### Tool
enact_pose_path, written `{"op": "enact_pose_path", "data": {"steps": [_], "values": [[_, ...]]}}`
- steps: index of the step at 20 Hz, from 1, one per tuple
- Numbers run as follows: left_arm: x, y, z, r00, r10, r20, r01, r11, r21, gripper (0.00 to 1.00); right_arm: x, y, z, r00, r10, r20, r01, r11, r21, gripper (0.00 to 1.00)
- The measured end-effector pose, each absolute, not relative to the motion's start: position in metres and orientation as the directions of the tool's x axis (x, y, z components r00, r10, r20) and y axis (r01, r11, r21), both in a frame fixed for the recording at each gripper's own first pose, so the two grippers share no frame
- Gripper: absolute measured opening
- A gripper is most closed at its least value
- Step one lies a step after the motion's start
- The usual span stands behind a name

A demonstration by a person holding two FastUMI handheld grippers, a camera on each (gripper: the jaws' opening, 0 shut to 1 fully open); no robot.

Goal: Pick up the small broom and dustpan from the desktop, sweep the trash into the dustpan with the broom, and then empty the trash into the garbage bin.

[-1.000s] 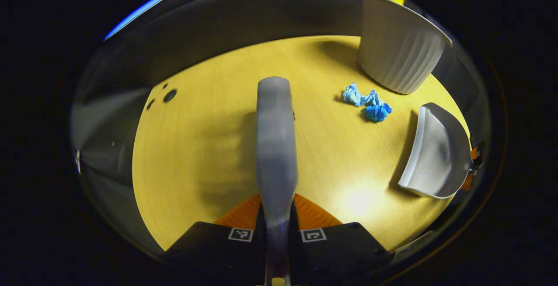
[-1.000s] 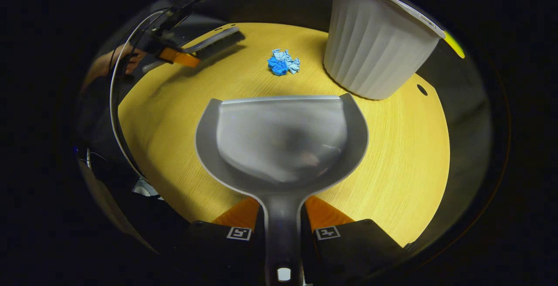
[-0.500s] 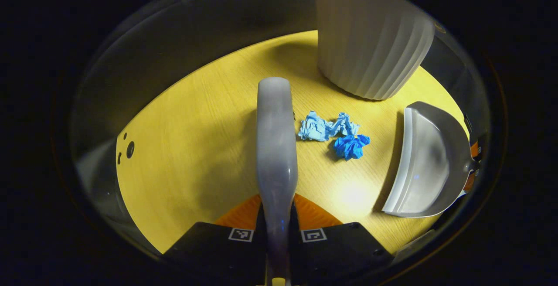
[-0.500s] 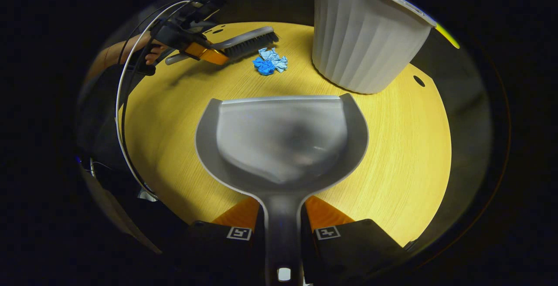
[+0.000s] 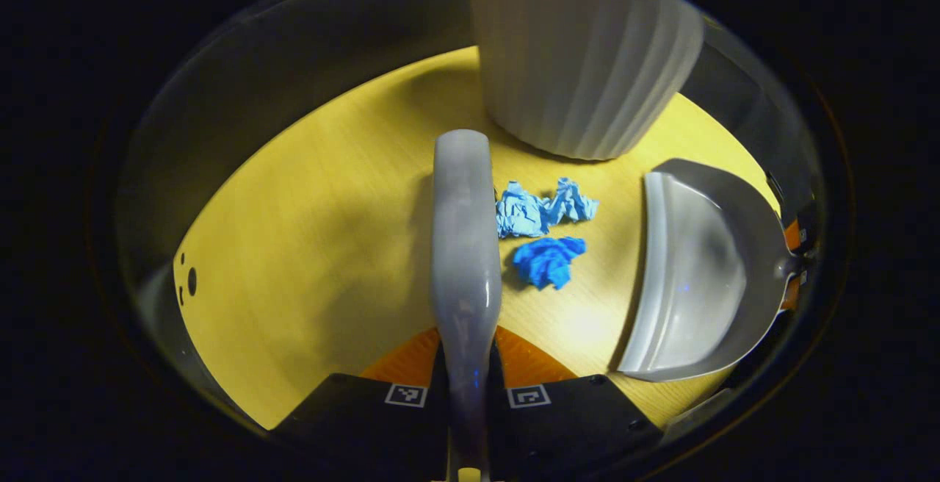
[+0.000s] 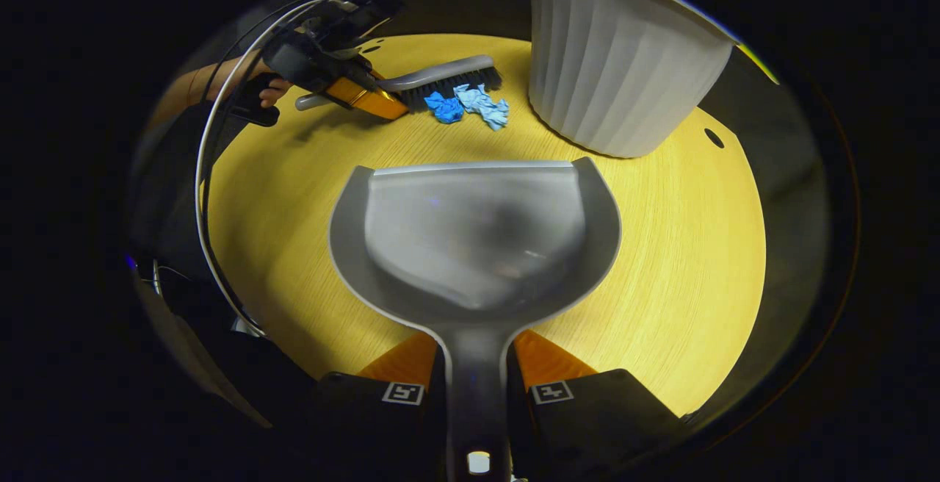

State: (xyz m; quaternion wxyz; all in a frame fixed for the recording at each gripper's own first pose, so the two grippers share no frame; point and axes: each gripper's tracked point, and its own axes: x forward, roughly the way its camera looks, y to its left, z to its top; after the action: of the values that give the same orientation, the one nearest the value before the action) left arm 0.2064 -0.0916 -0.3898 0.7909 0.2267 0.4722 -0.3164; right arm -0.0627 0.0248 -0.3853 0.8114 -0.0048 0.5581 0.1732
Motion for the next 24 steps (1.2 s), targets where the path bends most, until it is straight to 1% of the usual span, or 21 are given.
{"op": "enact_pose_path", "data": {"steps": [1,2,7,9,11,12,13,14,16,17,18,19,20,21,22,24], "values": [[0.203,-0.097,-0.390,0.346,-0.297,-0.890,0.739,0.671,0.063,0.25,-0.060,0.025,-0.386,0.316,0.277,-0.908,-0.290,0.939,0.185,0.38],[0.194,-0.101,-0.386,0.334,-0.311,-0.890,0.760,0.647,0.059,0.25,-0.058,0.026,-0.386,0.313,0.276,-0.909,-0.291,0.939,0.185,0.38],[0.155,-0.123,-0.369,0.253,-0.394,-0.883,0.842,0.539,0.001,0.25,-0.040,0.031,-0.391,0.322,0.276,-0.906,-0.310,0.935,0.175,0.38],[0.135,-0.136,-0.365,0.219,-0.410,-0.885,0.865,0.501,-0.018,0.25,-0.032,0.031,-0.392,0.328,0.277,-0.903,-0.314,0.934,0.173,0.38],[0.112,-0.149,-0.360,0.159,-0.452,-0.877,0.871,0.483,-0.091,0.25,-0.022,0.037,-0.397,0.344,0.277,-0.897,-0.308,0.936,0.171,0.38],[0.097,-0.157,-0.354,0.120,-0.479,-0.870,0.855,0.496,-0.155,0.25,-0.018,0.039,-0.399,0.353,0.274,-0.895,-0.307,0.937,0.166,0.38],[0.087,-0.163,-0.350,0.106,-0.499,-0.860,0.836,0.513,-0.195,0.23,-0.015,0.040,-0.401,0.360,0.272,-0.892,-0.303,0.939,0.164,0.38],[0.086,-0.163,-0.347,0.120,-0.507,-0.854,0.825,0.529,-0.198,0.23,-0.011,0.041,-0.401,0.364,0.273,-0.890,-0.298,0.940,0.167,0.38],[0.098,-0.159,-0.336,0.189,-0.511,-0.839,0.810,0.563,-0.161,0.25,-0.015,0.040,-0.402,0.372,0.270,-0.888,-0.283,0.944,0.168,0.38],[0.105,-0.156,-0.332,0.224,-0.514,-0.828,0.799,0.583,-0.146,0.29,-0.016,0.041,-0.400,0.375,0.264,-0.888,-0.272,0.948,0.166,0.38],[0.114,-0.151,-0.331,0.263,-0.509,-0.819,0.786,0.605,-0.123,0.25,-0.016,0.041,-0.399,0.379,0.257,-0.889,-0.257,0.952,0.166,0.38],[0.122,-0.144,-0.331,0.300,-0.500,-0.813,0.769,0.630,-0.103,0.25,-0.016,0.044,-0.400,0.385,0.253,-0.887,-0.242,0.956,0.168,0.38],[0.130,-0.134,-0.332,0.325,-0.487,-0.810,0.749,0.656,-0.094,0.29,-0.014,0.045,-0.398,0.392,0.246,-0.887,-0.224,0.960,0.168,0.38],[0.134,-0.125,-0.334,0.345,-0.473,-0.810,0.728,0.680,-0.087,0.29,-0.013,0.048,-0.396,0.398,0.236,-0.887,-0.206,0.965,0.164,0.38],[0.137,-0.115,-0.340,0.362,-0.459,-0.812,0.710,0.700,-0.079,0.25,-0.012,0.048,-0.393,0.403,0.224,-0.887,-0.190,0.969,0.158,0.38],[0.144,-0.097,-0.352,0.384,-0.437,-0.814,0.682,0.728,-0.069,0.25,-0.012,0.048,-0.389,0.404,0.195,-0.894,-0.165,0.977,0.138,0.38]]}}
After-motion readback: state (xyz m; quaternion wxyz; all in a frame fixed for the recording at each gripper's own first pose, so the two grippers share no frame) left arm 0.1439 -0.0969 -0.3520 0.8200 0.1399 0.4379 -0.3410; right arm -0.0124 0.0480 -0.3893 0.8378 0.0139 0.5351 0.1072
